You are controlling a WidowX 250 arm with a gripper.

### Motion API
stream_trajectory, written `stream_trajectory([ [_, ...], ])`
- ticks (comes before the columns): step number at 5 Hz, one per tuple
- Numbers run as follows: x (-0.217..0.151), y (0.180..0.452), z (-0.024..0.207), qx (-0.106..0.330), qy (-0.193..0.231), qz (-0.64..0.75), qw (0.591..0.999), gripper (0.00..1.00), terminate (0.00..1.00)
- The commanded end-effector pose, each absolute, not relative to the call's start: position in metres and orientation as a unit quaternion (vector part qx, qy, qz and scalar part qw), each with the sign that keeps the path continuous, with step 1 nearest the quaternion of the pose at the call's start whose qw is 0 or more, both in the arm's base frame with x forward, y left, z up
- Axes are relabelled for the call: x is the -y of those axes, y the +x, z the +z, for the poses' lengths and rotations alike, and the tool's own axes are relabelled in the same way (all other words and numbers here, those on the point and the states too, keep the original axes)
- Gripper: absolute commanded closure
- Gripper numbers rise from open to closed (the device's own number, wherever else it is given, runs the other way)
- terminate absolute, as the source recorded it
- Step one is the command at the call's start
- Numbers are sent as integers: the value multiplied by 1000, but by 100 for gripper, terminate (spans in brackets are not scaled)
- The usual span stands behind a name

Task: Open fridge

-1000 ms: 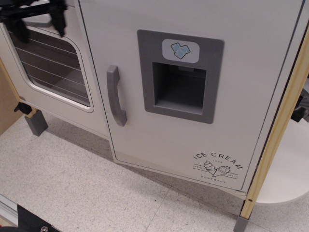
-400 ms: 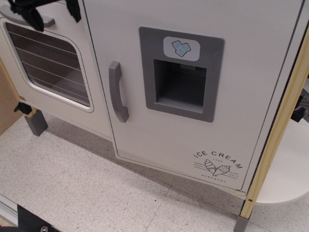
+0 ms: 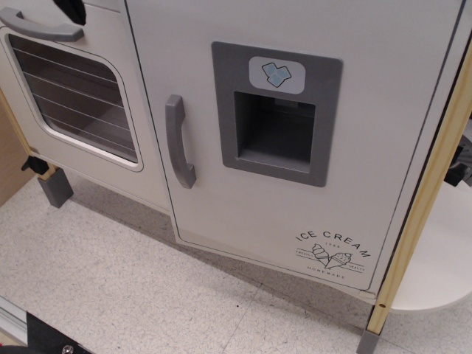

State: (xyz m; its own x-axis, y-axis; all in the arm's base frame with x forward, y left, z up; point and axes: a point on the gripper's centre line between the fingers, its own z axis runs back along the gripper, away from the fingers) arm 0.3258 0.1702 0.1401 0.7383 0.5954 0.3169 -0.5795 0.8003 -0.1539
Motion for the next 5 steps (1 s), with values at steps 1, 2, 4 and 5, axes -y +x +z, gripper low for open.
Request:
stream_trajectory([
  [1, -151, 300, 155, 130, -30, 223, 966, 0, 0],
  [2, -144, 274, 150, 112, -30, 184, 976, 0, 0],
  [4, -100, 219, 142, 81, -44, 72, 993, 0, 0],
  [5, -79, 208, 146, 97, -50, 50, 993, 0, 0],
])
